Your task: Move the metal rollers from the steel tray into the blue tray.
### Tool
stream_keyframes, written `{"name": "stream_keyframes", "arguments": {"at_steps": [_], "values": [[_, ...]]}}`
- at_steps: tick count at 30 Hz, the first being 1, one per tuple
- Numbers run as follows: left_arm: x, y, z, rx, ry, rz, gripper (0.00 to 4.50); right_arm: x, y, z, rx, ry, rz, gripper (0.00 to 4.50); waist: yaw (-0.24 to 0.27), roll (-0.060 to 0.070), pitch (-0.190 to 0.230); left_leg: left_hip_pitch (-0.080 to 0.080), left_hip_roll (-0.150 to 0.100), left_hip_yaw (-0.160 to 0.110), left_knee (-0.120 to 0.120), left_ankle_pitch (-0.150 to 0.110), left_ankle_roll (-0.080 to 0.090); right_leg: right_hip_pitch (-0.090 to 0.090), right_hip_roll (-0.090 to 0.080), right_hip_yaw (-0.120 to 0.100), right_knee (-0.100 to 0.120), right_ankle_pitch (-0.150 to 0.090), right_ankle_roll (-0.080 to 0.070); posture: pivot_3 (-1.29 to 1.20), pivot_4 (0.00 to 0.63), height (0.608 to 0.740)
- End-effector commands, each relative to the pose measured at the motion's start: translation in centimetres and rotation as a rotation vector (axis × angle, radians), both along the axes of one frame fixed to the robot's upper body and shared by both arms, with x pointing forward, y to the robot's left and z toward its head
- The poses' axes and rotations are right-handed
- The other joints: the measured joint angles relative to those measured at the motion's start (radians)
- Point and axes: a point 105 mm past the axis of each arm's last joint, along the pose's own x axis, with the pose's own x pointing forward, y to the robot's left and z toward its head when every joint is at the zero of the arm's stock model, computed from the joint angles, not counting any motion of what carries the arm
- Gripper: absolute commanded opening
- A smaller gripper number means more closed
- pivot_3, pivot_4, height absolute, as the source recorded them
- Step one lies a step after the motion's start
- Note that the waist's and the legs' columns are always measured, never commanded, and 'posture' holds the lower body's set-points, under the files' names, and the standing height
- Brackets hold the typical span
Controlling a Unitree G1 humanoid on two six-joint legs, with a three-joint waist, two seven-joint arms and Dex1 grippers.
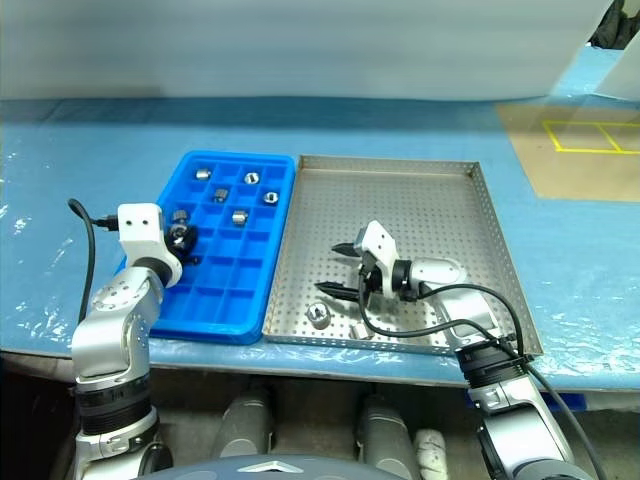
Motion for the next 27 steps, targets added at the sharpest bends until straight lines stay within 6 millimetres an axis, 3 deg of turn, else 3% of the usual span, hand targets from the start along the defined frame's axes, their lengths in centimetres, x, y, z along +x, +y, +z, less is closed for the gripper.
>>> {"name": "stream_keyframes", "arguments": {"at_steps": [1,5,7,11,16,21,27], "values": [[0.5,-0.2,0.9,0.002,-0.023,-0.034,2.63,0.0,0.0,0.9,0.014,-0.037,0.012,4.5,0.0,0.0,0.0,0.0,0.0,0.0,0.0,0.0,0.0,0.0,0.0,0.0,0.0,0.0,0.0,0.13,0.15,0.74],[0.7,-0.4,1.0,0.01,-0.009,-0.052,3.94,0.0,-0.1,1.0,0.016,-0.04,0.002,4.5,0.0,0.0,0.0,0.0,0.0,0.0,0.0,0.0,0.0,0.0,0.0,0.0,0.0,0.0,0.0,0.13,0.15,0.74],[1.0,-1.8,1.1,-0.022,-0.004,-0.114,4.49,0.0,-0.3,1.0,0.014,-0.041,-0.004,4.5,0.0,0.0,0.0,0.0,0.0,0.0,0.0,0.0,0.0,0.0,0.0,0.0,0.0,0.0,0.0,0.1,0.15,0.74],[1.0,-6.4,3.0,-0.089,-0.048,-0.362,4.49,0.0,-0.5,1.0,0.012,-0.044,-0.014,4.5,0.001,0.0,0.0,0.0,0.0,0.0,0.0,0.0,0.0,0.0,0.0,0.0,0.001,0.0,0.0,0.08,0.15,0.74],[0.0,-10.4,5.2,-0.148,-0.1,-0.597,4.49,0.0,-0.6,1.0,0.011,-0.048,-0.024,4.5,-0.004,0.0,0.0,0.0,0.0,0.001,0.0,0.0,0.0,0.0,0.0,0.0,0.001,0.0,0.0,0.07,0.15,0.74],[-0.9,-12.5,6.8,-0.133,-0.13,-0.793,4.49,-0.1,-1.0,1.0,0.01,-0.047,-0.04,4.5,-0.006,0.0,0.0,0.001,0.0,0.001,-0.001,0.0,-0.001,-0.001,0.0,0.001,0.001,0.0,0.0,0.04,0.15,0.74],[-2.7,-14.1,6.3,0.013,-0.078,-1.074,4.49,-1.1,-2.0,1.2,0.007,-0.001,-0.025,4.5,-0.004,0.0,0.0,0.001,0.0,0.002,-0.001,0.0,-0.001,-0.001,0.0,0.002,0.001,0.0,0.0,0.02,0.15,0.74]]}}
